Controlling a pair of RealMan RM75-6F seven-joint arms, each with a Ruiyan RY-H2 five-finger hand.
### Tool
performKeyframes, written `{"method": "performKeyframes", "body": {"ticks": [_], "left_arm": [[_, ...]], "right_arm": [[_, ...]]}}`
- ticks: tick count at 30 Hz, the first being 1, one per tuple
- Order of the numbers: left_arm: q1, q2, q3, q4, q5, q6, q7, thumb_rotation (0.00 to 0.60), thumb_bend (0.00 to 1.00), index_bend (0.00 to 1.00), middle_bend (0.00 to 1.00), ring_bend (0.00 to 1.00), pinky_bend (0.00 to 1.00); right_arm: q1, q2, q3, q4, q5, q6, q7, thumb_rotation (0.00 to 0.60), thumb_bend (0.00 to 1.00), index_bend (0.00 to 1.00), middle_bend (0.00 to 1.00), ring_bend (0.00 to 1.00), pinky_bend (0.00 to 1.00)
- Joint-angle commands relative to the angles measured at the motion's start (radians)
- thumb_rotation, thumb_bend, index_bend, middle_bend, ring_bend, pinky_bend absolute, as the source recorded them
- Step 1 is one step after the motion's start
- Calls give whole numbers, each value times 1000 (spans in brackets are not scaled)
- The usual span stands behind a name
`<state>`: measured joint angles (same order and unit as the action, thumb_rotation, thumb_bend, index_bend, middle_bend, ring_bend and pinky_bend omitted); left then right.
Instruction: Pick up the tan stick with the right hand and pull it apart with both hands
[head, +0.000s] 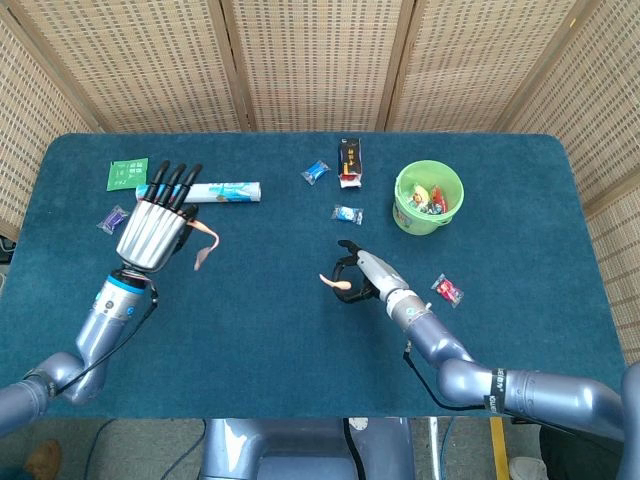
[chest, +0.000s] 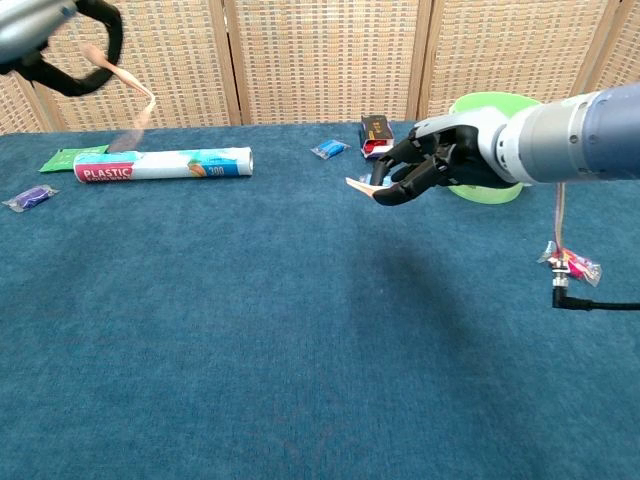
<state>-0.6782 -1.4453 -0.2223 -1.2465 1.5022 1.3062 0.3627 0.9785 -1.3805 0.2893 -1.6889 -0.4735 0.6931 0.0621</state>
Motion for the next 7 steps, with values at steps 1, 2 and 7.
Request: {"method": "performKeyframes", "body": {"ticks": [1, 2, 7], "left_arm": [[17, 37, -13, 0, -18, 13, -14, 600, 592, 817, 0, 0, 0], [23, 49, -17, 3, -25, 16, -19, 600, 593, 817, 0, 0, 0], [48, 102, -24, 8, -58, 13, -63, 600, 593, 817, 0, 0, 0]], "right_arm": [[-16, 18, -11, -9, -8, 5, 4, 600, 575, 764, 113, 0, 0], [-23, 27, -16, -13, -12, 6, 5, 600, 575, 764, 113, 0, 0], [-64, 66, -36, -19, -31, 6, 24, 600, 575, 764, 113, 0, 0]]}}
